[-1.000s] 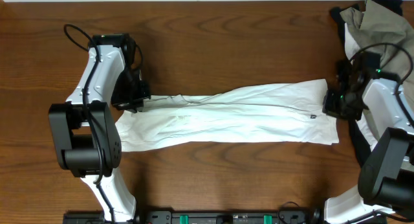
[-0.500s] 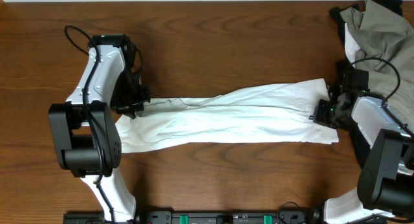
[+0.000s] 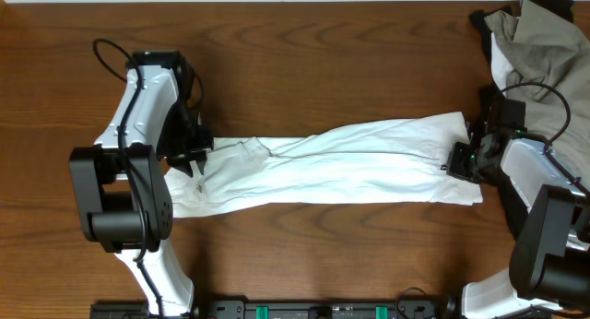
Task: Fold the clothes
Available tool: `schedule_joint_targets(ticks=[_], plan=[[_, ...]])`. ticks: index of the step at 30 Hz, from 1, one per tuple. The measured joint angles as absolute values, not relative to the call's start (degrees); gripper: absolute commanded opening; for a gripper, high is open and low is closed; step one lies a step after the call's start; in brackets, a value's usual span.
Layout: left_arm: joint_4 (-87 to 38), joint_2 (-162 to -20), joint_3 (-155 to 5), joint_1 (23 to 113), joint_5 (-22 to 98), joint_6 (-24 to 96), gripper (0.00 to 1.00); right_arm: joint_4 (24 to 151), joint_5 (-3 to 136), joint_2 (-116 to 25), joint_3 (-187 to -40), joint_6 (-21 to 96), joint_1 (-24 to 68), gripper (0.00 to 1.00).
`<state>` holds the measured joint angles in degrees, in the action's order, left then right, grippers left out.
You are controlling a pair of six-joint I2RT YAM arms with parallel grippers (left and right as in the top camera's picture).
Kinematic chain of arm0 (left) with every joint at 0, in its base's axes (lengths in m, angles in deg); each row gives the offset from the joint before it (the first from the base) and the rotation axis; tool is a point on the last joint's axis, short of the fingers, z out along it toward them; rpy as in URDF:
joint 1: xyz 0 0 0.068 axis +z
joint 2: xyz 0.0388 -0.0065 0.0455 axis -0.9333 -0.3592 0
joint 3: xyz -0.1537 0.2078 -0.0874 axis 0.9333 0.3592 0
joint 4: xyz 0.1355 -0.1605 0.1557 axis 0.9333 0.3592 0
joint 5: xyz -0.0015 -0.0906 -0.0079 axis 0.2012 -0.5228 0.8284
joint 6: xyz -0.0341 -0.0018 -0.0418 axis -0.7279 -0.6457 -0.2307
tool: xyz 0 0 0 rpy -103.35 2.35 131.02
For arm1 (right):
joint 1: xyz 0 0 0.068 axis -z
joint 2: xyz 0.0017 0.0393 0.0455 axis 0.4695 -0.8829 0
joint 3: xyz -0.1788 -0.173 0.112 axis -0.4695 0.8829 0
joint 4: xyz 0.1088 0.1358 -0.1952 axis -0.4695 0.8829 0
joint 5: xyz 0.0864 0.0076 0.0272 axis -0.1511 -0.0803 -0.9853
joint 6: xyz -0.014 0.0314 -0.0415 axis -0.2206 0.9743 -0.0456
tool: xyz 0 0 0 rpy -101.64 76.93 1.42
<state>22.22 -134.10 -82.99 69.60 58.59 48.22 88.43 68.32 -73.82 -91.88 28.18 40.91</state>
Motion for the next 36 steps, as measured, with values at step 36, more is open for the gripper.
schedule_joint_targets(ticks=[36], plan=[[2.30, -134.03, -66.99, 75.21, 57.91, 43.04, 0.06, 88.34, 67.62, -73.73, -91.79, 28.20, 40.89, 0.07]])
